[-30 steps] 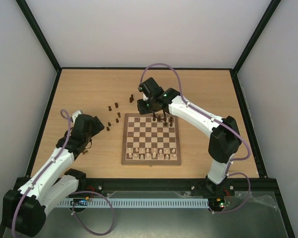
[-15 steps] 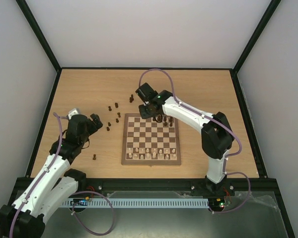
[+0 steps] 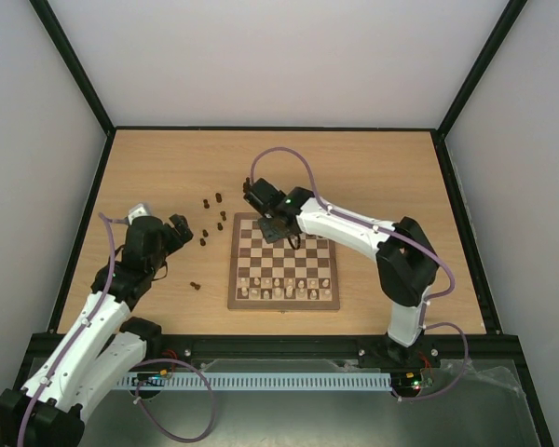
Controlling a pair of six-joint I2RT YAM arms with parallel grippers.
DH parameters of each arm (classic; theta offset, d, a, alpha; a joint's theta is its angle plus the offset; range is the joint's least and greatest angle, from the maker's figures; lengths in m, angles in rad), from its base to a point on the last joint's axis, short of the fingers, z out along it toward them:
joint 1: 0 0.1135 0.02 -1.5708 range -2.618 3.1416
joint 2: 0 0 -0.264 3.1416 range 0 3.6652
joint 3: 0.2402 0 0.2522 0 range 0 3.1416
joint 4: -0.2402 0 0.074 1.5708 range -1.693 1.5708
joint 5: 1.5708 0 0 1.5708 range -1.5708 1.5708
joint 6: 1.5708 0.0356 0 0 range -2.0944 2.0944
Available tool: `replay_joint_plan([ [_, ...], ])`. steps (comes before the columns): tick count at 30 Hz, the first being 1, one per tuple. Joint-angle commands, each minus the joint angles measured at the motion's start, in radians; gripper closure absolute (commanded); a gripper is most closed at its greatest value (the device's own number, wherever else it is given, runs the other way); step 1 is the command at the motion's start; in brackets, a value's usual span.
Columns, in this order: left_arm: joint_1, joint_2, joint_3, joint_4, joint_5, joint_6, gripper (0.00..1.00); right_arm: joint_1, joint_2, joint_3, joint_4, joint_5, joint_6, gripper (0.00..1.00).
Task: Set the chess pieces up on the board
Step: Place the chess piece on the chessboard, then adjust the chess piece on the chessboard.
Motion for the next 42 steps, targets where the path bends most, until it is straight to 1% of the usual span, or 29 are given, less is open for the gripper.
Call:
replay_joint_plan([
  [1,0.004,-0.003,0.010,0.003,0.020,0.022,0.01,-0.001,-0.086,-0.091,-0.061,0.073,0.031,0.84],
  [8,0.005,0.004,0.009,0.015,0.030,0.031,0.00,-0.006,-0.133,-0.172,-0.060,0.112,0.063,0.83],
  [14,0.004,0.002,0.004,0.017,0.030,0.034,0.01,-0.024,-0.150,-0.210,-0.028,0.100,0.069,0.81],
  [16,0.004,0.001,0.002,0.018,0.030,0.034,0.00,-0.029,-0.158,-0.214,-0.021,0.091,0.067,0.77],
  [19,0.004,0.001,-0.001,0.021,0.030,0.032,0.00,-0.035,-0.161,-0.218,-0.009,0.072,0.061,0.76],
  [25,0.005,0.000,-0.006,0.026,0.030,0.031,0.01,-0.042,-0.129,-0.226,0.027,0.029,0.047,0.67],
  [37,0.004,-0.001,-0.007,0.028,0.027,0.034,0.01,-0.085,-0.098,-0.227,0.079,-0.014,0.034,0.67],
  [38,0.004,-0.002,-0.006,0.027,0.027,0.034,0.01,-0.085,-0.122,-0.238,0.097,-0.021,0.032,0.65],
  [39,0.005,-0.004,-0.006,0.028,0.027,0.034,0.01,-0.085,-0.153,-0.247,0.110,-0.031,0.030,0.61],
  [41,0.004,-0.006,-0.007,0.028,0.026,0.033,0.01,-0.084,-0.238,-0.263,0.137,-0.030,0.038,0.46],
  [42,0.004,-0.006,-0.008,0.030,0.027,0.034,0.01,-0.086,-0.287,-0.274,0.151,-0.025,0.041,0.41],
])
